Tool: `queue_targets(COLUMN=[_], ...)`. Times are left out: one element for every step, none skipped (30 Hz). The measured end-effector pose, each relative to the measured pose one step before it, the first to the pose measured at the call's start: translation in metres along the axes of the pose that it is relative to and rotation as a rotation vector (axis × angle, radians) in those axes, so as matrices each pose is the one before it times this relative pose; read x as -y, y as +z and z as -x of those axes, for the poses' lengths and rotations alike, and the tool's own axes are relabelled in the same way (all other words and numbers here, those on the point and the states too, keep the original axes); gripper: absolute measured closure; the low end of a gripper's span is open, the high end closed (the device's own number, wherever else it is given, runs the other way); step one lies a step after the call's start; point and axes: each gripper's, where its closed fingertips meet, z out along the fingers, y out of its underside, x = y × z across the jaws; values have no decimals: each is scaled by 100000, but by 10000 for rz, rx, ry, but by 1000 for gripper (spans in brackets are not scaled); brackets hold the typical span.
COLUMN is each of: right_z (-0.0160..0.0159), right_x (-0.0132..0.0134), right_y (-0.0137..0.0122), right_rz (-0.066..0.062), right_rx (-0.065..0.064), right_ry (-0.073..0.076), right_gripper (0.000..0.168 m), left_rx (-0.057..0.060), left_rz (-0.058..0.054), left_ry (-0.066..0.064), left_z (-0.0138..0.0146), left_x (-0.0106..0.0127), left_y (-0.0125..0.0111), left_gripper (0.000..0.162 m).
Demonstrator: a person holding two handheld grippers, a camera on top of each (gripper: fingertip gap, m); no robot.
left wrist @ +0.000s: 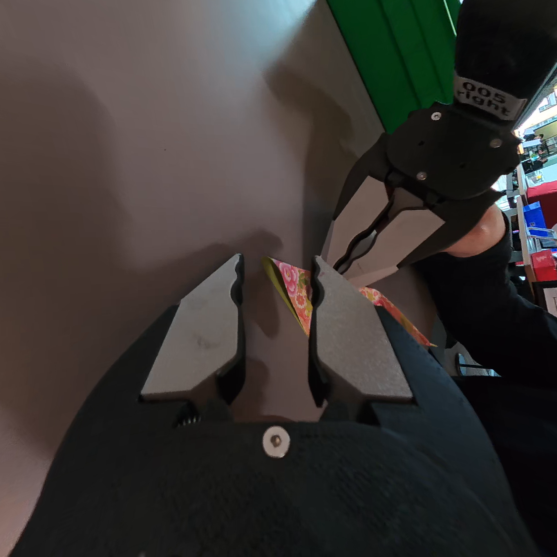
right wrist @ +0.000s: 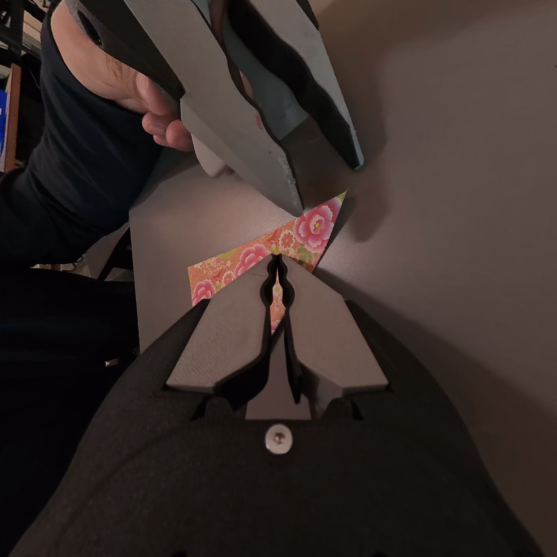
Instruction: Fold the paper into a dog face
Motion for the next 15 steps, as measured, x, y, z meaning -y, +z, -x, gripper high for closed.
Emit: queue_targets(right_z=[6, 1, 3, -6, 0, 5, 1, -1, -3, -5, 5, -1, -1, 8, 0], right_x=[3, -5, -9, 10, -6, -1, -3, 5, -3, 1, -2, 1, -3, -5, -3], right_y=[-1, 8, -3, -6, 4, 0, 1, 5, 1, -6, 5, -8, 5, -5, 5], right_rz=[2, 6, 7, 6, 4, 1, -1, -1, -1, -1, 2, 3, 2, 1, 2], right_rx=[5, -6, -12, -10, -4, 2, 6, 6, 4, 1, -2, -4, -6, -5, -4], right_ry=[-22, -28, -24, -11, -4, 3, 9, 9, 6, 3, 0, -1, -2, -2, -3], right_gripper=[168, 168, 168, 168, 168, 168, 168, 168, 168, 168, 168, 168, 168, 168, 168], left_rx=[12, 6, 11, 31, 39, 30, 14, 22, -9, -38, -30, -7, 36, 18, -12], left_rz=[-26, -14, 5, 17, 29, 33, 43, 31, 34, 44, 31, 31, 21, 28, 40], left_ry=[17, 48, 91, 97, 105, 117, 126, 88, 48, 14, 17, 60, 71, 44, 36], left_z=[-33, -50, -72, -46, -31, -50, -69, -47, -69, -96, -61, -52, -19, -71, -113], left_x=[59, 37, 1, -15, -36, -46, -72, -46, -56, -66, -47, -56, -36, -48, -63], left_y=[94, 113, 120, 100, 67, 74, 54, 30, 23, 18, 23, 14, 26, 26, 47], left_gripper=[120, 120, 120, 121, 121, 122, 122, 122, 122, 122, 122, 122, 123, 123, 122])
